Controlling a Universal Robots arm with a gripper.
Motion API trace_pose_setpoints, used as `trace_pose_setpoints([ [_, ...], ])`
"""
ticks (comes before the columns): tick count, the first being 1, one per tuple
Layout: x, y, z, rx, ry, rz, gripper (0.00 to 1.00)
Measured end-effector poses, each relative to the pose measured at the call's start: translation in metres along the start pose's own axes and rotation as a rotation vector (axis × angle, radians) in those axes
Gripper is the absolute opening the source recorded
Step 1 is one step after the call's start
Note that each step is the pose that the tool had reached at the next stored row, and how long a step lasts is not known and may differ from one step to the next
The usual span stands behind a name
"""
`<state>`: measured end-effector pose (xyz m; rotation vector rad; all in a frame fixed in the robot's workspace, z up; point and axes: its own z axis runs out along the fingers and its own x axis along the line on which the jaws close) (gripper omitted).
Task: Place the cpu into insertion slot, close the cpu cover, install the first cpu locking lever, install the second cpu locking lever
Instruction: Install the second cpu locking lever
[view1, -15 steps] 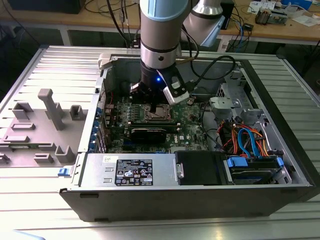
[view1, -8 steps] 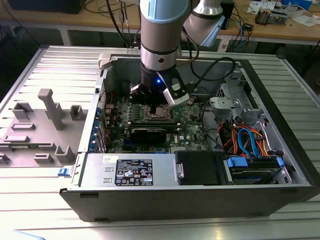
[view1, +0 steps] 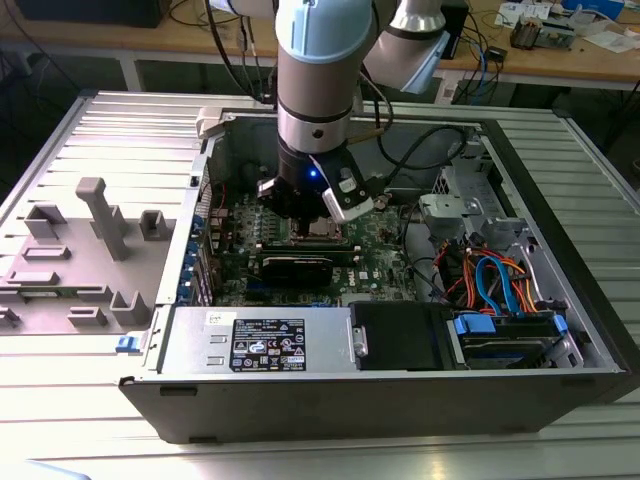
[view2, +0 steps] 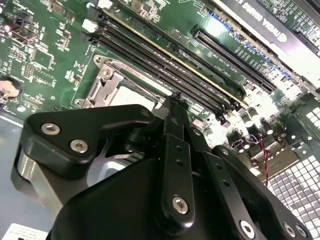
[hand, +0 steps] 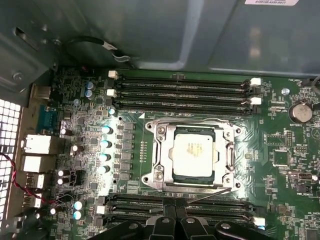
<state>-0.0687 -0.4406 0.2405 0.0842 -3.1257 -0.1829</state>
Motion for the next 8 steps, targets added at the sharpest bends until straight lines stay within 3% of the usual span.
trace_pose_setpoints([
  [8, 0.0083, -0.0015, 0.0161, 0.0001, 0.0001, 0.000, 0.11],
])
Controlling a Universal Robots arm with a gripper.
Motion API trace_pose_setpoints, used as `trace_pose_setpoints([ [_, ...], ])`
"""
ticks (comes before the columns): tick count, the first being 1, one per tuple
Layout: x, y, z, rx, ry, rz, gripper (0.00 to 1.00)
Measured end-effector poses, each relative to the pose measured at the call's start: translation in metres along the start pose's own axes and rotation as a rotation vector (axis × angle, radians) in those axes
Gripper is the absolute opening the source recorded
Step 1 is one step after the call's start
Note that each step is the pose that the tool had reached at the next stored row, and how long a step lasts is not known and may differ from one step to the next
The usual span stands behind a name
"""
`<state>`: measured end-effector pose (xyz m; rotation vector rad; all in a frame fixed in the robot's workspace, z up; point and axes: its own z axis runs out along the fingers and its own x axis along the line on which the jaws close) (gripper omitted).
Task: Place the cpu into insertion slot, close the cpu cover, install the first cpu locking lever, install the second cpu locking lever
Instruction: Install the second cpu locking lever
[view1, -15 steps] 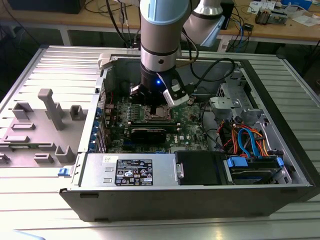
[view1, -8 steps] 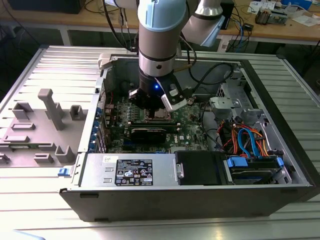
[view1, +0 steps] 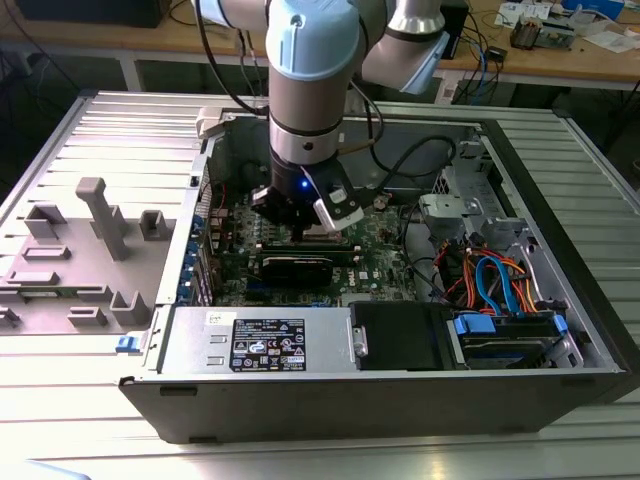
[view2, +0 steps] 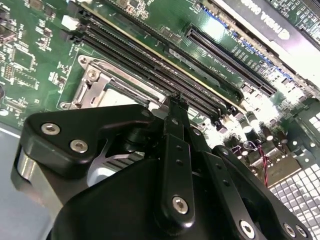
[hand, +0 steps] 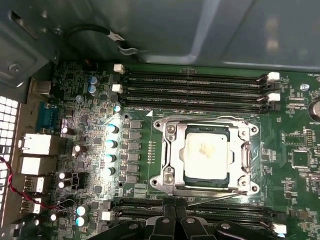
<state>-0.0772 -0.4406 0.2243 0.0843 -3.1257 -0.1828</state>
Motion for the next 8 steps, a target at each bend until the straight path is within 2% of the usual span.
trace_pose_setpoints([
  [4, 0.0033, 0.0003, 0.0064, 0.0000, -0.0018, 0.000, 0.11],
  [8, 0.0056, 0.0016, 0.0101, 0.0002, -0.0042, 0.000, 0.11],
])
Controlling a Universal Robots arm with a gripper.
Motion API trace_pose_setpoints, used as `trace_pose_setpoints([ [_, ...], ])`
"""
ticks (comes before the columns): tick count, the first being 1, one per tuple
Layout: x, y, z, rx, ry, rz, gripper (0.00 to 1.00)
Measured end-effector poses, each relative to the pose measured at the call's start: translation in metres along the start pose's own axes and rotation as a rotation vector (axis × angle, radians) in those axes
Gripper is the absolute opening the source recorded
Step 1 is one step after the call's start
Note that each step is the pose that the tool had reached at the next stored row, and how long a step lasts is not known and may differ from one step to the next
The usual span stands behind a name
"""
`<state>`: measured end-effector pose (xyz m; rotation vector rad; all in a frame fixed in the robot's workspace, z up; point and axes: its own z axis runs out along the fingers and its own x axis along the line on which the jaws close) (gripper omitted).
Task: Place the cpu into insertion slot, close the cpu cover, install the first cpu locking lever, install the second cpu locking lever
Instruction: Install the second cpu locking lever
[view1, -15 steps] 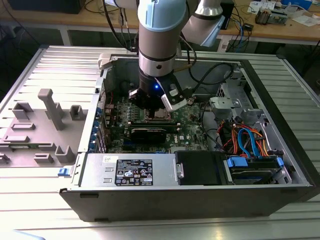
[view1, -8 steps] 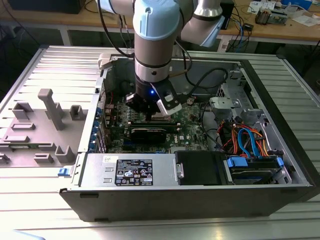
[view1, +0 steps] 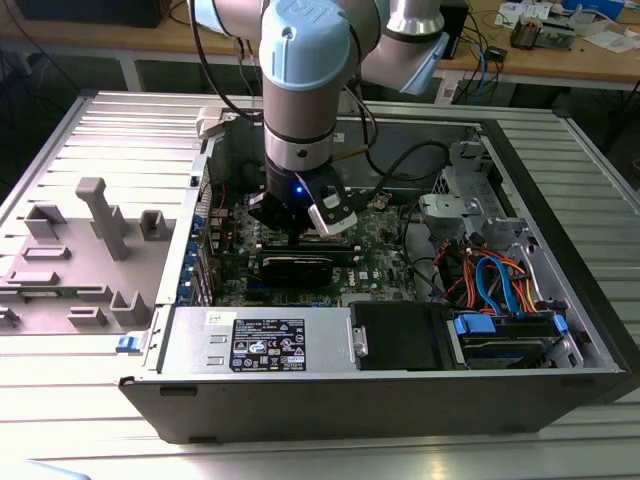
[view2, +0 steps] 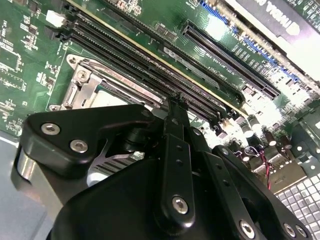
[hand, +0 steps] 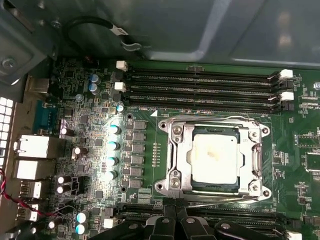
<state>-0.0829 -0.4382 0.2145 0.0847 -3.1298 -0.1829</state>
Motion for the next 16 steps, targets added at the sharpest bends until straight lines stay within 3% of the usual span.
trace_pose_setpoints([
  [6, 0.0021, 0.0018, 0.0039, -0.0013, -0.0043, -0.001, 0.11],
  [10, 0.0036, 0.0032, 0.0063, -0.0112, -0.0076, -0.001, 0.11],
  [16, 0.0050, 0.0046, 0.0086, -0.0191, -0.0099, -0.001, 0.11],
])
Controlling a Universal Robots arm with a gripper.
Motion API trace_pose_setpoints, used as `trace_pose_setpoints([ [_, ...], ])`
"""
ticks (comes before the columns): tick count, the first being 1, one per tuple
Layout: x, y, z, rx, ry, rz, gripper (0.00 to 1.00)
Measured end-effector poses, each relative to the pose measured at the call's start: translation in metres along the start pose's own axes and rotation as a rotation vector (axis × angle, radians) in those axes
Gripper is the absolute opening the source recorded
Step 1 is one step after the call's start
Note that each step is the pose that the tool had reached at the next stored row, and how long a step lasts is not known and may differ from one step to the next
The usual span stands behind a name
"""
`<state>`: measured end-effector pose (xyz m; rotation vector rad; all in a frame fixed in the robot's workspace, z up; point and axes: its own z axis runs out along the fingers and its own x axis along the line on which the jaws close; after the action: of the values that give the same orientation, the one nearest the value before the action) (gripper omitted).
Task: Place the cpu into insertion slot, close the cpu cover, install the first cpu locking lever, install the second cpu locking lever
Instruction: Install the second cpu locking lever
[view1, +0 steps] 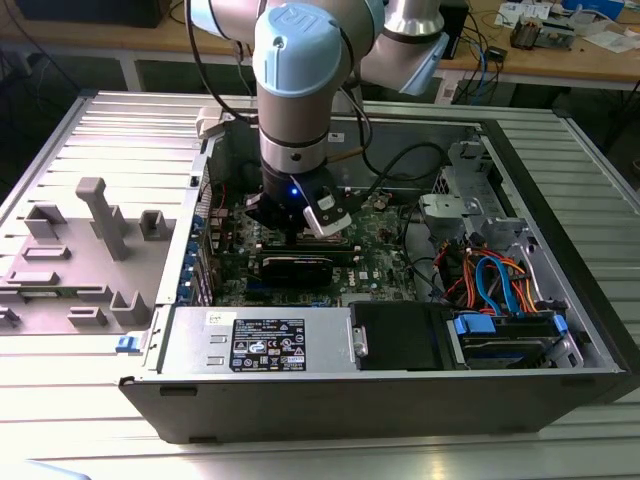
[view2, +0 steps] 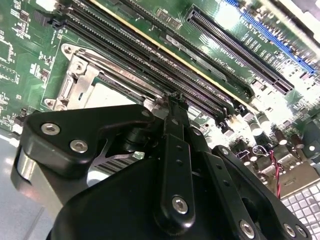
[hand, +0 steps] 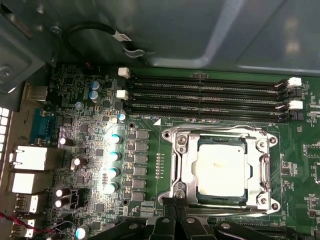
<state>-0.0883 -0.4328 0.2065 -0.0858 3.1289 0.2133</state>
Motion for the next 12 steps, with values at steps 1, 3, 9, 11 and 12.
trace_pose_setpoints([
  [1, 0.0003, 0.0000, 0.0004, 0.0000, -0.0004, 0.000, 0.11],
  [3, 0.0012, -0.0001, 0.0015, 0.0004, -0.0013, 0.000, 0.11],
  [9, 0.0035, 0.0002, 0.0051, -0.0051, -0.0053, -0.001, 0.11],
  [11, 0.0039, 0.0002, 0.0053, -0.0052, -0.0057, -0.001, 0.11],
  [12, 0.0039, 0.0002, 0.0053, -0.0051, -0.0057, -0.001, 0.11],
])
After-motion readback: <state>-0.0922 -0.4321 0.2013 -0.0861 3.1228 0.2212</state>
